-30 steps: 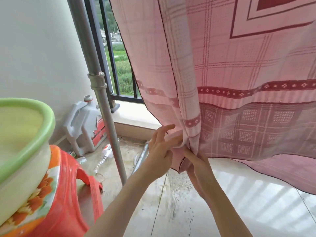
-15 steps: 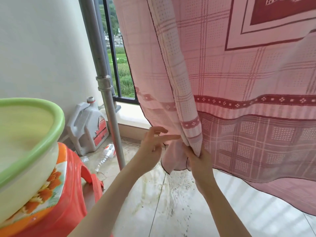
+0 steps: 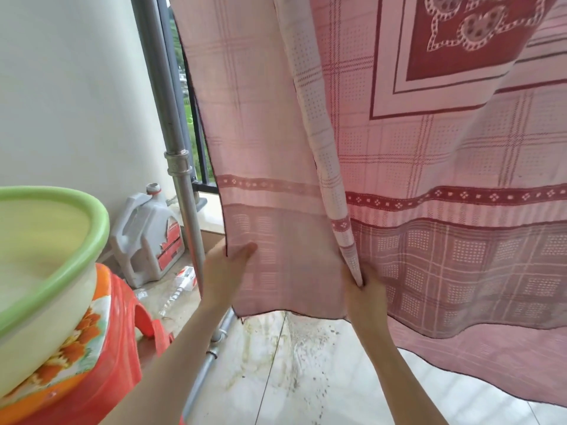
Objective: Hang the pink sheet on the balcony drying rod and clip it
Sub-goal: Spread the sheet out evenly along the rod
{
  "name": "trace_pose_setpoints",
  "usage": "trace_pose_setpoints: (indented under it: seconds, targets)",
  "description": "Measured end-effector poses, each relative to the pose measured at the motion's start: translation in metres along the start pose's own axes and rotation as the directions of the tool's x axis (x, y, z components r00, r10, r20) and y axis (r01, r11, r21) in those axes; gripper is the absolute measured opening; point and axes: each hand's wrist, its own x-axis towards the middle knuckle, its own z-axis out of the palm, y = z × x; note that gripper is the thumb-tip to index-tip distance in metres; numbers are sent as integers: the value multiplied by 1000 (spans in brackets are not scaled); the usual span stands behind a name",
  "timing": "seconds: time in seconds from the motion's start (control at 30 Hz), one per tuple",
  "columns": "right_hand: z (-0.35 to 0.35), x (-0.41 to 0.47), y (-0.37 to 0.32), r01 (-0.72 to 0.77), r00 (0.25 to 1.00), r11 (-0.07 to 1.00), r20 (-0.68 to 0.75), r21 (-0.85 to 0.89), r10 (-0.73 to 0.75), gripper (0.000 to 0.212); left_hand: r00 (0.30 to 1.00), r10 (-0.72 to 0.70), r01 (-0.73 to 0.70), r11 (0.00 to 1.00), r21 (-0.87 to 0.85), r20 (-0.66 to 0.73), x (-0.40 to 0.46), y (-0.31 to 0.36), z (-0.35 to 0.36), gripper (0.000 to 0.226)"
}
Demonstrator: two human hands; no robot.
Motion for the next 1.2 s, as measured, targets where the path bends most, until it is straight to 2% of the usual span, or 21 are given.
trace_pose_setpoints:
  seconds: [0.07,0.1,0.13,0.2,0.3,0.37,0.47,0.57,0.73,0.87,0.93,1.03,1.13,1.2]
  targets:
    - [1,1,1,36,999,988,-31,-149,-41,4,951,16,28,990,137,-308,-9,-13,-19,16]
    - [5,-1,2,46,997,977,-58,-207,-59,9,910,13,50,989,142,-414,-12,-17,-30,18]
    - [10,-6,1,74,993,972,-75,-221,-93,10,886,21,53,988,147,-463,-17,-19,-40,18]
    - [28,-25,-7,140,989,978,-15,-154,-144,8,897,73,0,986,165,-436,-26,-25,-54,15]
    - [61,-56,-16,253,940,963,257,-89,-223,23,946,132,-83,982,171,-297,-45,-35,-67,10]
    - [80,-68,-17,313,895,948,354,-59,-273,17,961,185,-143,970,198,-208,-58,-37,-74,16]
    - [96,-74,-21,388,875,922,313,3,-369,16,979,171,-152,975,163,-108,-69,-31,-79,37]
    - [107,-78,-16,421,844,904,335,74,-420,24,992,104,-99,991,87,-64,-70,-30,-78,40]
    - [125,-92,-5,508,833,857,302,-83,-464,20,999,37,-37,999,-30,8,-69,-38,-81,32]
    - [133,-102,-3,566,787,818,361,-99,-500,20,999,-16,21,989,-147,35,-69,-37,-84,55]
    - [140,-106,-2,572,782,806,398,-151,-480,21,993,-55,77,973,-216,105,-71,-34,-83,40]
    - [152,-112,-2,558,780,810,447,-178,-439,27,996,-8,18,993,-114,86,-71,-31,-82,7]
    - [162,-120,0,556,770,810,482,-185,-418,48,1000,11,-11,1000,14,-20,-64,-41,-84,16]
    - [167,-124,0,539,777,820,490,-192,-396,48,999,10,-7,998,67,-46,-60,-46,-84,21]
